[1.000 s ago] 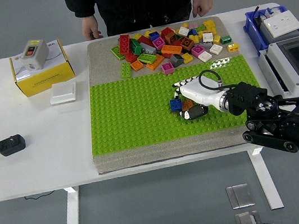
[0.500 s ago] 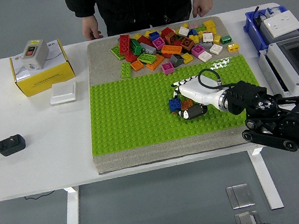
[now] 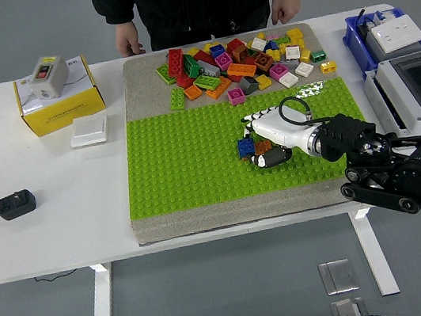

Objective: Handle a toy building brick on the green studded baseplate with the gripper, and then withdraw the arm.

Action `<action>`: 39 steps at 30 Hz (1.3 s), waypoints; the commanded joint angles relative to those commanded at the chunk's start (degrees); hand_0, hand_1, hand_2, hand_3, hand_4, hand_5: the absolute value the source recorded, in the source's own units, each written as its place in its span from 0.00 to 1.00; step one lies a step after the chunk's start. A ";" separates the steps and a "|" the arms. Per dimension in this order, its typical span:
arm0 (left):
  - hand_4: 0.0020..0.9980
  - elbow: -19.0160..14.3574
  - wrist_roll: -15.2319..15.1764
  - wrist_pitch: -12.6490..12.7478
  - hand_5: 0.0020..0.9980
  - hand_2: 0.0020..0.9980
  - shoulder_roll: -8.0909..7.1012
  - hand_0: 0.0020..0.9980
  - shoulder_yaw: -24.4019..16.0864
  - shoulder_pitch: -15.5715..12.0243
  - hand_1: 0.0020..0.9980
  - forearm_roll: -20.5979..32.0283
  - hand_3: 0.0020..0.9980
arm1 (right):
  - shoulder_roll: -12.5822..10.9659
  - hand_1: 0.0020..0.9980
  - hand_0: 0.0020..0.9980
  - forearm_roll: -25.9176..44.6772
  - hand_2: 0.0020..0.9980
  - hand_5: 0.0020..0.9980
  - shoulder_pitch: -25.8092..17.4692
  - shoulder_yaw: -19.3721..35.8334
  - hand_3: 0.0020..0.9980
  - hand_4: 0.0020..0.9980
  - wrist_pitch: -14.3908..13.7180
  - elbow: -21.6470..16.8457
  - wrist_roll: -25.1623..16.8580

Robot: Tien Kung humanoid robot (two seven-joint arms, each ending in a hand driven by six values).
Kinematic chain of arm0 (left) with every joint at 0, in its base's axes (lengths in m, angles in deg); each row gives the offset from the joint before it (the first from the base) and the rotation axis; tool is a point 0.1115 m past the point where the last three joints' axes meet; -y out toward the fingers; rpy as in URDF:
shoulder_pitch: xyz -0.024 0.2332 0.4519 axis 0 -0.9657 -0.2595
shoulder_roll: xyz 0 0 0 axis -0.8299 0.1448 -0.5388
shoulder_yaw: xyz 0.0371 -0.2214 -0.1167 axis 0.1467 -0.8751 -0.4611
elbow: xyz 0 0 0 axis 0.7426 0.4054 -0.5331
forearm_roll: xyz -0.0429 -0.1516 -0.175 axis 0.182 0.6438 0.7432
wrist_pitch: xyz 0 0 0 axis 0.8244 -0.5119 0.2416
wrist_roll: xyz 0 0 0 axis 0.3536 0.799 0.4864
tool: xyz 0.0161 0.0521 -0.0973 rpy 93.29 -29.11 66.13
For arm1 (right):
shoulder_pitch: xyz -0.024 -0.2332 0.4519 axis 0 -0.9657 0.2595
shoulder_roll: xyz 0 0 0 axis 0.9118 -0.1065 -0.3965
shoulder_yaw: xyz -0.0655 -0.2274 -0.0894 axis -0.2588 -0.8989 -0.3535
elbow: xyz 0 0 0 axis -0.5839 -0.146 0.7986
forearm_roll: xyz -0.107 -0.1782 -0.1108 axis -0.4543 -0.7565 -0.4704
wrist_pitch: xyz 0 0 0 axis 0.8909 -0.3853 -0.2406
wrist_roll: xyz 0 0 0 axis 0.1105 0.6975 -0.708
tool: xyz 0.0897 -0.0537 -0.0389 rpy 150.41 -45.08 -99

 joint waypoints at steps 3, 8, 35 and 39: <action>0.42 0.00 -0.05 0.07 0.50 0.61 -0.01 0.67 -0.15 0.00 0.64 -0.14 0.73 | 0.01 0.93 0.88 0.02 0.96 0.49 -0.05 -0.11 0.66 0.57 -0.03 0.00 0.01; 0.42 0.00 -0.16 0.23 0.50 0.60 -0.01 0.66 -0.17 0.03 0.64 -0.14 0.72 | 0.00 0.93 0.88 0.15 0.96 0.49 -0.07 -0.27 0.69 0.57 -0.03 -0.05 0.02; 0.40 0.00 -0.54 0.83 0.49 0.58 -0.02 0.65 0.72 0.15 0.62 0.74 0.68 | 0.01 0.93 0.88 0.51 0.96 0.48 -0.03 -0.42 0.70 0.59 -0.01 0.08 0.14; 0.40 0.00 -0.57 0.86 0.49 0.57 -0.01 0.66 0.60 0.17 0.62 0.60 0.68 | 0.04 0.93 0.88 0.54 0.96 0.49 -0.03 -0.43 0.70 0.59 -0.05 0.08 0.15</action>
